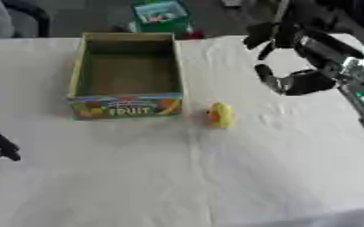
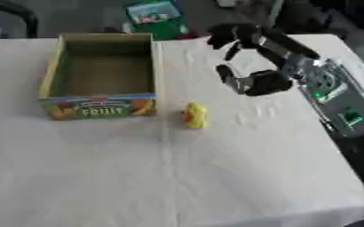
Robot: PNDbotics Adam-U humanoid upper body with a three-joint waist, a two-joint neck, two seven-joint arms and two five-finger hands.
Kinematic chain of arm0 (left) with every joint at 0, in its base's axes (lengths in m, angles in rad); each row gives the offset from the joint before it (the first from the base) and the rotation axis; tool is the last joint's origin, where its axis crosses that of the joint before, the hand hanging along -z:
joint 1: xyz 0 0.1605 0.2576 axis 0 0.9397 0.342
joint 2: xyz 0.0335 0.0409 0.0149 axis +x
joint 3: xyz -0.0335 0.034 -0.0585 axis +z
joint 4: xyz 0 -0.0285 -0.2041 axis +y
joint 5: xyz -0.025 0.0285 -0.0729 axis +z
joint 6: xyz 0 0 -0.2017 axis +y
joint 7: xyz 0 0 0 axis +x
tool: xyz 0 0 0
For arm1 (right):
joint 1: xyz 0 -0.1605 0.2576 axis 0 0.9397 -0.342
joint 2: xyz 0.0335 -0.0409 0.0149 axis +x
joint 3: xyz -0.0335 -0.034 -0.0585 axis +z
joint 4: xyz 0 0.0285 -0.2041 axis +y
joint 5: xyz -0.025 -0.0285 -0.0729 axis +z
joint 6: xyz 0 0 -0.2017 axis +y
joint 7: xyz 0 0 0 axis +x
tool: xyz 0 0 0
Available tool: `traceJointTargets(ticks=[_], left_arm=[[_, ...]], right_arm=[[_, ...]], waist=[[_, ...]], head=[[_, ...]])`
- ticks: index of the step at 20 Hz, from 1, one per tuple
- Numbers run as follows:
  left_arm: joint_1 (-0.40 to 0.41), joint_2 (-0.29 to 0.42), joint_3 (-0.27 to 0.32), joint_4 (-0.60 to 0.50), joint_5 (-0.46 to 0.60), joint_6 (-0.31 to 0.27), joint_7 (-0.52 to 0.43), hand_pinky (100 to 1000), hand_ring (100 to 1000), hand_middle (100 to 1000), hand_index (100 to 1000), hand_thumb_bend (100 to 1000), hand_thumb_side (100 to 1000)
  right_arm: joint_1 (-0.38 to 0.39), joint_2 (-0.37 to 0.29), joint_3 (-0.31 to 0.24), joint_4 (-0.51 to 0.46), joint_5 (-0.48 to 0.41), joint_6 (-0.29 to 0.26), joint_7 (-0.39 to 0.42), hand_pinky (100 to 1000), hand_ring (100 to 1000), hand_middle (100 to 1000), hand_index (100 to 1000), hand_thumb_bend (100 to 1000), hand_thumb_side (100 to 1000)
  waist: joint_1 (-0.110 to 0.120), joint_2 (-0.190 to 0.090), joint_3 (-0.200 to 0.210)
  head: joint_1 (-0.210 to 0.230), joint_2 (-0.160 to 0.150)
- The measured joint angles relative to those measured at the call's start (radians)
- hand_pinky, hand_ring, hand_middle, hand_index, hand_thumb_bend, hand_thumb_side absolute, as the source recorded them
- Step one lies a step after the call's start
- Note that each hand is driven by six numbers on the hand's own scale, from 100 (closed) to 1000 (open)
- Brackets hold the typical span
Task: Pick up objects on the table and place them in the box.
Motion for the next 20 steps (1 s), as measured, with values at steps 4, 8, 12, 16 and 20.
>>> traceJointTargets(ticks=[4, 8, 12, 16, 20], left_arm=[[0.0, 0.0, 0.0, 0.002, 0.0, 0.001, -0.002, 465, 508, 465, 800, 103, 736], [0.0, 0.0, 0.0, 0.003, 0.0, 0.001, -0.003, 465, 508, 465, 800, 102, 737], [0.0, 0.0, -0.004, 0.003, 0.0, 0.001, -0.005, 465, 507, 465, 800, 103, 738], [0.0, 0.0, -0.006, 0.003, 0.0, 0.002, -0.006, 465, 507, 465, 800, 102, 738], [0.0, 0.0, -0.006, 0.003, 0.0, 0.002, -0.007, 465, 507, 465, 800, 102, 740]], right_arm=[[-0.037, -0.008, 0.027, 0.029, 0.071, -0.03, 0.072, 722, 855, 848, 958, 100, 214], [-0.076, -0.008, 0.054, 0.072, 0.124, -0.061, 0.112, 740, 860, 847, 954, 100, 234], [-0.109, -0.008, 0.085, 0.126, 0.178, -0.09, 0.135, 759, 867, 856, 955, 100, 263], [-0.143, -0.003, 0.113, 0.19, 0.241, -0.118, 0.148, 773, 873, 866, 956, 100, 285], [-0.17, 0.023, 0.129, 0.263, 0.307, -0.141, 0.148, 785, 877, 871, 956, 100, 303]], waist=[[0.0, -0.001, 0.001], [0.0, -0.003, 0.006], [0.0, -0.004, 0.008], [0.0, -0.004, 0.012], [0.0, -0.004, 0.013]], head=[[-0.004, 0.0], [-0.008, 0.001], [-0.009, 0.005], [-0.013, 0.008], [-0.016, 0.008]])
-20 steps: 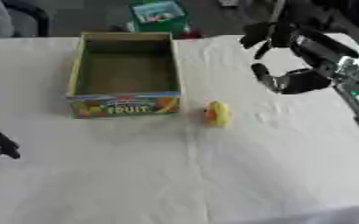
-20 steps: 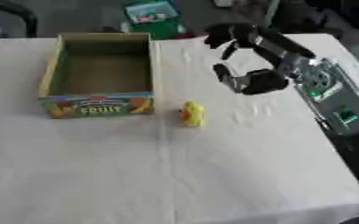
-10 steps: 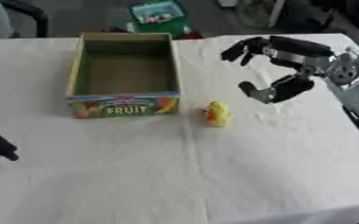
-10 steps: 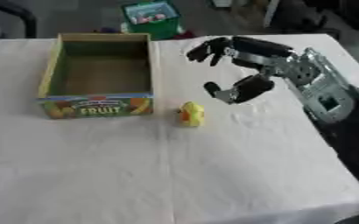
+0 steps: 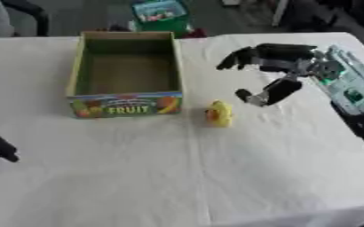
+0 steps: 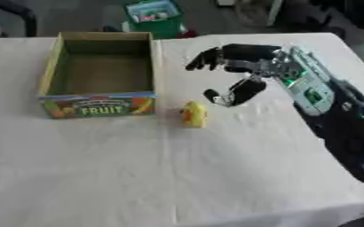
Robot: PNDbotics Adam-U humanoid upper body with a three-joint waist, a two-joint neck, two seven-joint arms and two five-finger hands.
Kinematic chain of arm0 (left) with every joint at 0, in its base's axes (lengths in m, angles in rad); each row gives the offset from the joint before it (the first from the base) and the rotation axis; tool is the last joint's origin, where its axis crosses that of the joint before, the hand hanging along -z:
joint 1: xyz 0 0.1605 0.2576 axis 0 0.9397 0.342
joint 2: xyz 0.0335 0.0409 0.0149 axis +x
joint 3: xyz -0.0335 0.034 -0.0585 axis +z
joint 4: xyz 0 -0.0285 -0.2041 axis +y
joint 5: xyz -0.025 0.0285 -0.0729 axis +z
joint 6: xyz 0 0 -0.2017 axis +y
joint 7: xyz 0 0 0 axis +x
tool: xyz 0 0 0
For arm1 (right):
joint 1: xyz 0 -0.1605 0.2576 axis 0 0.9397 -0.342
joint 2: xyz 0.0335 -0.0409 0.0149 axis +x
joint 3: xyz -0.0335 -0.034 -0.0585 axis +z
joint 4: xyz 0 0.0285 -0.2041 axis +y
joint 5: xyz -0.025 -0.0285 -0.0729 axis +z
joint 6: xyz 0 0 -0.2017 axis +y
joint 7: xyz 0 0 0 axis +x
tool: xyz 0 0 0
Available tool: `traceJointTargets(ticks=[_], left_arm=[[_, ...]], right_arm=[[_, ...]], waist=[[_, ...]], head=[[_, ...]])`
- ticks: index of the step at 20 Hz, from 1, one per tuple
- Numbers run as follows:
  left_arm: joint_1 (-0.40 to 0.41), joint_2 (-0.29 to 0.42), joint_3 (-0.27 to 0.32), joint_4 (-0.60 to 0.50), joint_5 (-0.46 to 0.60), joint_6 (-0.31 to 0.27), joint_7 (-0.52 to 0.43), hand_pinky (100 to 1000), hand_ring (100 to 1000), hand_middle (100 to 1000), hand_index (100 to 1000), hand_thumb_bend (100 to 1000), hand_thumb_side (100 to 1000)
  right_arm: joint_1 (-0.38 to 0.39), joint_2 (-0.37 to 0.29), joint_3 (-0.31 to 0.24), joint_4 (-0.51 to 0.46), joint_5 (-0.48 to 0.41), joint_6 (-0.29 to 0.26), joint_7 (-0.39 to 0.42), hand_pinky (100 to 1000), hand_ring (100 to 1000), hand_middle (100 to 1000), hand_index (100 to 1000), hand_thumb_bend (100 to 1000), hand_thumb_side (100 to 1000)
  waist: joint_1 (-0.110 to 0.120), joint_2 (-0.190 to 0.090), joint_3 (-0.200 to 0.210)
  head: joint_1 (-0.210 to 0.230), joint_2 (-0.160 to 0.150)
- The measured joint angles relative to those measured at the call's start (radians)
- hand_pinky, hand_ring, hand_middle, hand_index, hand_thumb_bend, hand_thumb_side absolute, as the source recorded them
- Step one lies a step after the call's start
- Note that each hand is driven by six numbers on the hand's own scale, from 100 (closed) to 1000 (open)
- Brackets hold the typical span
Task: Pick up objects on the table and place them in the box.
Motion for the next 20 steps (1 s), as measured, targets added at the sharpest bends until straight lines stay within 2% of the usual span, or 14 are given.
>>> traceJointTargets(ticks=[9, 20], left_arm=[[0.0, 0.0, 0.0, 0.0, 0.0, 0.001, -0.002, 465, 507, 465, 800, 103, 739], [0.0, 0.0, 0.0, 0.0, 0.0, 0.001, -0.003, 465, 506, 466, 800, 104, 738]], right_arm=[[-0.024, 0.049, 0.022, 0.135, 0.139, -0.049, -0.031, 808, 884, 881, 960, 100, 352], [-0.023, 0.082, 0.047, 0.19, 0.25, -0.096, -0.066, 819, 887, 885, 963, 100, 406]], waist=[[0.0, 0.001, 0.003], [0.0, 0.002, 0.002]], head=[[-0.001, 0.0], [-0.002, 0.0]])
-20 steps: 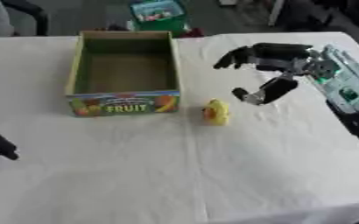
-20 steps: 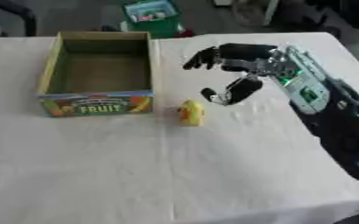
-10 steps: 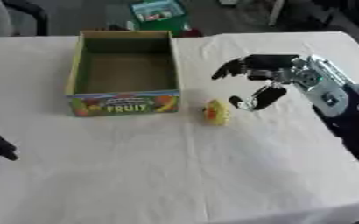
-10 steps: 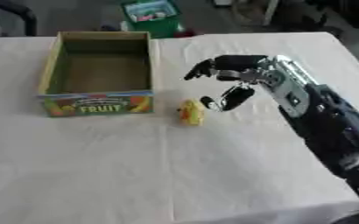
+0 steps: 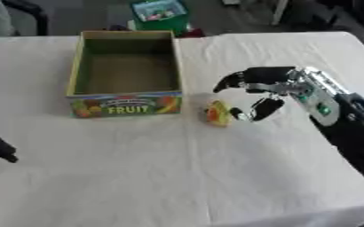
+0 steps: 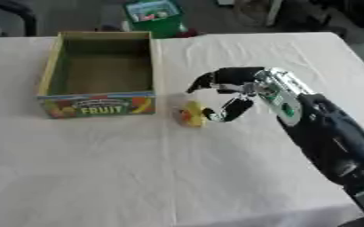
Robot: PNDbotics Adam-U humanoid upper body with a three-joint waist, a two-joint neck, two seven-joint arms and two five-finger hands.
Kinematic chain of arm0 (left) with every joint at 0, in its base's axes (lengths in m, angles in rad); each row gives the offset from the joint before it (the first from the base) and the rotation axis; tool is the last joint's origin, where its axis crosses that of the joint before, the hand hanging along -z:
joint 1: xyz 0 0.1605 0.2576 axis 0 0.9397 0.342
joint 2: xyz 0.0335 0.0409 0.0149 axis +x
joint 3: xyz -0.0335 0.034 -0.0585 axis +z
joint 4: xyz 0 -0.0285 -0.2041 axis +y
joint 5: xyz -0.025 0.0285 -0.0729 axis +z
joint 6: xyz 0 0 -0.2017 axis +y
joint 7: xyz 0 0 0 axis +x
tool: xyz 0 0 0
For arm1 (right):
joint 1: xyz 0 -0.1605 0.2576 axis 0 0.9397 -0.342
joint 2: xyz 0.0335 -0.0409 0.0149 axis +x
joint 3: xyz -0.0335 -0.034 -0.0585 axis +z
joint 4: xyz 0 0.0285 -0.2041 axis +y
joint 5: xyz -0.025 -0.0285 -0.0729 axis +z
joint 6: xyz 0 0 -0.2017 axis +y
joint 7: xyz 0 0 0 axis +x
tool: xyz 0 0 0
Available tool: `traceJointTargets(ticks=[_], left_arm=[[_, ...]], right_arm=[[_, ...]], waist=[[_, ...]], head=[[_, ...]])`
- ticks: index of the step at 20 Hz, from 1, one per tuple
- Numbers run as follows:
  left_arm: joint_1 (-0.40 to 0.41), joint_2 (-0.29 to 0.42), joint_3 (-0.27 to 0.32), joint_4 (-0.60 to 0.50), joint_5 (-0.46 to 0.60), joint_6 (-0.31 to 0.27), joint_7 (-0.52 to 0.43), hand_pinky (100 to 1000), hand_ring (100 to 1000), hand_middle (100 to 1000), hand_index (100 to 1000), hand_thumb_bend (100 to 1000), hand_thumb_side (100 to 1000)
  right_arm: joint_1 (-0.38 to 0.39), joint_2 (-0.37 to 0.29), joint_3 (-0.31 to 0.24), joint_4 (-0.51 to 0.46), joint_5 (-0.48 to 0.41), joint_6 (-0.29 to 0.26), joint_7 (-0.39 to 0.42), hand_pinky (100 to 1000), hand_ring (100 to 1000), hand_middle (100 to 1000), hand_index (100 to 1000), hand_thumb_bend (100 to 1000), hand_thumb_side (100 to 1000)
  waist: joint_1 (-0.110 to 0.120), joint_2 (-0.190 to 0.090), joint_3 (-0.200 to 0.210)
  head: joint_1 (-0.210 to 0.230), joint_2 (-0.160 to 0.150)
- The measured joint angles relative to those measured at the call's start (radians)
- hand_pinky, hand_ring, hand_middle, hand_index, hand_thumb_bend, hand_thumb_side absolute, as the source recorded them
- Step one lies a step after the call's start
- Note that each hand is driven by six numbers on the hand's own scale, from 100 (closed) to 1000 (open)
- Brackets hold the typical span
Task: Pick up objects on the table and place them in the box.
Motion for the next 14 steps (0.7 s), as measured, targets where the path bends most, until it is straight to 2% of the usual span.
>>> traceJointTargets(ticks=[7, 11, 14], left_arm=[[0.0, 0.0, 0.0, 0.0, 0.0, -0.001, -0.001, 465, 506, 466, 800, 103, 742], [0.0, 0.0, 0.0, 0.0, 0.0, -0.001, -0.001, 465, 506, 466, 800, 102, 743], [0.0, 0.0, 0.0, 0.0, 0.0, -0.001, -0.001, 466, 506, 466, 800, 102, 745]], right_arm=[[0.001, 0.016, 0.007, 0.014, 0.047, -0.019, -0.022, 811, 872, 866, 953, 100, 384], [0.001, 0.024, 0.01, 0.019, 0.075, -0.024, -0.053, 778, 809, 774, 883, 100, 394], [0.001, 0.029, 0.011, 0.019, 0.101, -0.025, -0.093, 744, 734, 634, 752, 100, 391]], waist=[[0.0, 0.003, 0.0], [0.0, 0.003, 0.0], [0.0, 0.004, 0.0]], head=[[-0.001, 0.0], [-0.003, 0.0], [-0.003, 0.0]])
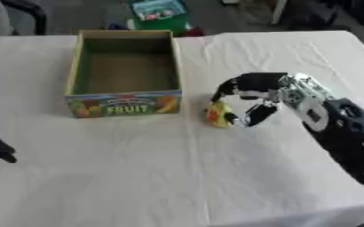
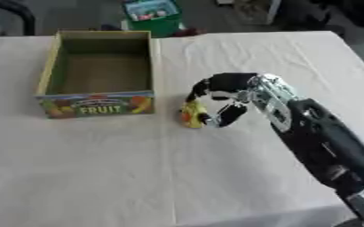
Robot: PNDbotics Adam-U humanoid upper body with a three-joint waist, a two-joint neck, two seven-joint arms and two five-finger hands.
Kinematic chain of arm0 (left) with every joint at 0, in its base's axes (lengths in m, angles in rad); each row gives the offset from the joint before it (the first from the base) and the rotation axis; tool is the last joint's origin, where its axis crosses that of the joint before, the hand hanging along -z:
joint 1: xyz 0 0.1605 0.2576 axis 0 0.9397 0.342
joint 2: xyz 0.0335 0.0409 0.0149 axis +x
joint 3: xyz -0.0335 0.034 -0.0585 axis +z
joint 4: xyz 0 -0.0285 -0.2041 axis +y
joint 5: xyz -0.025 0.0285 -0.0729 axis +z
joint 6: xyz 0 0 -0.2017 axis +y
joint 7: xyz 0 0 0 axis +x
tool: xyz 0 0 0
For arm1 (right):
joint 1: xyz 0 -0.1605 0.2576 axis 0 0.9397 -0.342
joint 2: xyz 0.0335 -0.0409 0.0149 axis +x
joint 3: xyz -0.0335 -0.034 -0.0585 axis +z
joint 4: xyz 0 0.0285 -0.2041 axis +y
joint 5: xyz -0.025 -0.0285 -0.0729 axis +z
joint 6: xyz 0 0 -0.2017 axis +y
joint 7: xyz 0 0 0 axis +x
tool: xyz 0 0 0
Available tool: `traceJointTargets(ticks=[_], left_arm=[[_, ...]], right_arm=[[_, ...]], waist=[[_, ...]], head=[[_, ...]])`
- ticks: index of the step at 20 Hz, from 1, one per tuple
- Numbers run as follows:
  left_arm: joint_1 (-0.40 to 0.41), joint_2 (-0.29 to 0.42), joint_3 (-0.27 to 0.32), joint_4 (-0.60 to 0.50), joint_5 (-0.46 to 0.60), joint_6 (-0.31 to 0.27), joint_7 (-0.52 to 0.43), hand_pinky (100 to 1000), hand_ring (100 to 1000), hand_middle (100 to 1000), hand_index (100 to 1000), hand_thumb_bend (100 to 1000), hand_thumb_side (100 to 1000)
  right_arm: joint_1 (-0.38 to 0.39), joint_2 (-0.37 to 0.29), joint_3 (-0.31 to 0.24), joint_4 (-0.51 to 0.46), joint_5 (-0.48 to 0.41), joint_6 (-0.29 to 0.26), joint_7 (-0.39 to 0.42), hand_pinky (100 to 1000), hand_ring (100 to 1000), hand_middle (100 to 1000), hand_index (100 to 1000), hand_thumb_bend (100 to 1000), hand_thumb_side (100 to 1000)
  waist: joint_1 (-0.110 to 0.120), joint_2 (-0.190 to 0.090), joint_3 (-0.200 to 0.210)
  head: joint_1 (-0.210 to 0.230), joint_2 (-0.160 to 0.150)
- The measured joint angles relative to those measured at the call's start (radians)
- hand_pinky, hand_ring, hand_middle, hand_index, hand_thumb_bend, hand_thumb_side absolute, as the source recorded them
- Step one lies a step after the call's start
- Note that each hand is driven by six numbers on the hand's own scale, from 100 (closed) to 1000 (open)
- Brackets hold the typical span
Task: Pick up objects on the table and place them in the box.
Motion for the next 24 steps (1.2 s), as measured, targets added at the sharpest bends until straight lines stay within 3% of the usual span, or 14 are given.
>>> traceJointTargets(ticks=[3, 9, 17, 24], left_arm=[[0.0, 0.0, 0.0, 0.0, 0.0, 0.0, 0.0, 465, 506, 466, 801, 101, 747], [0.0, 0.0, 0.0, 0.0, 0.0, 0.0, 0.0, 466, 506, 466, 801, 101, 747], [0.0, 0.0, 0.0, 0.0, 0.0, 0.0, 0.0, 466, 506, 466, 801, 102, 747], [0.0, 0.0, 0.0, 0.0, 0.0, 0.0, 0.0, 466, 506, 467, 801, 103, 746]], right_arm=[[0.003, 0.0, 0.0, 0.0, 0.027, -0.003, -0.05, 713, 672, 504, 585, 100, 370], [0.008, 0.002, 0.0, 0.001, 0.058, -0.006, -0.149, 667, 619, 393, 345, 100, 274], [0.009, 0.004, -0.004, -0.001, 0.067, -0.012, -0.278, 626, 585, 349, 290, 100, 224], [0.004, -0.026, -0.027, -0.104, -0.026, 0.004, -0.316, 613, 579, 348, 290, 100, 203]], waist=[[0.0, 0.001, 0.0], [0.0, 0.002, 0.0], [0.0, 0.002, -0.001], [-0.004, 0.002, -0.005]], head=[[0.0, 0.0], [-0.001, 0.0], [-0.004, 0.0], [-0.004, 0.0]])
